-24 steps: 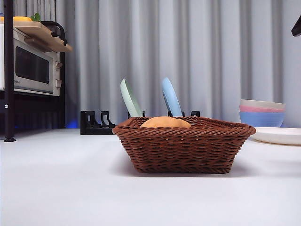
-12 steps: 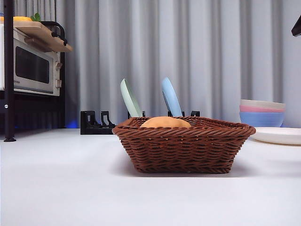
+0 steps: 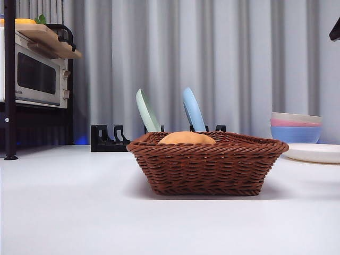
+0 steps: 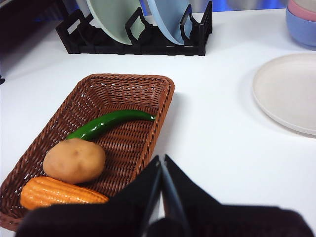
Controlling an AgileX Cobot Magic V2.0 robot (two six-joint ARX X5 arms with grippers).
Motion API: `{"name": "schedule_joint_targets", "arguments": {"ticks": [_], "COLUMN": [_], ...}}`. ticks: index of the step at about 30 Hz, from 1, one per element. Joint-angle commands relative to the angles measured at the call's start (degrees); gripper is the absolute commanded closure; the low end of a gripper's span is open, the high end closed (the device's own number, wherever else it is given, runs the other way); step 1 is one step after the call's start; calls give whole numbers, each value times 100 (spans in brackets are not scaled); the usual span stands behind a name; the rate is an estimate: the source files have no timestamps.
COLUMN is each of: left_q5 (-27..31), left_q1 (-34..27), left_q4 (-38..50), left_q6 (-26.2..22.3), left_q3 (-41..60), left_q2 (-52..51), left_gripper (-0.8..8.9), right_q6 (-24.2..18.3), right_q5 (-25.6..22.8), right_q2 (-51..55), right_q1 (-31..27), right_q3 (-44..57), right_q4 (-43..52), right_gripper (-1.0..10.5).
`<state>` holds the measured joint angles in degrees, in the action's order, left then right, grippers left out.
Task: Pick up the basket,pick up the corn from the table,pick up the potato from the table,pick up the cucumber from the table,put all items into the basket
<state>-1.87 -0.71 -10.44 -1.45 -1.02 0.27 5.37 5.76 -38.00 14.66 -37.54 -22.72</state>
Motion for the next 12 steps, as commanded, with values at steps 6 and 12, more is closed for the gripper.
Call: {"name": "schedule_joint_targets", "arguments": {"ticks": [6, 12], "left_q5": [17, 17], "left_q1": [-13, -13], "left_q4": [20, 20], "left_q6": [35, 35], "left_q3": [85, 85], "left_q2": [-15, -15], "left_gripper": [816, 816], "right_q6": [-468, -1307], "right_q5": [-245, -286], "right_q2": [264, 1008], "right_q1": [-2, -4], "right_q3": [37, 509], "right_q4": [-39, 664], "right_gripper": [945, 945]}}
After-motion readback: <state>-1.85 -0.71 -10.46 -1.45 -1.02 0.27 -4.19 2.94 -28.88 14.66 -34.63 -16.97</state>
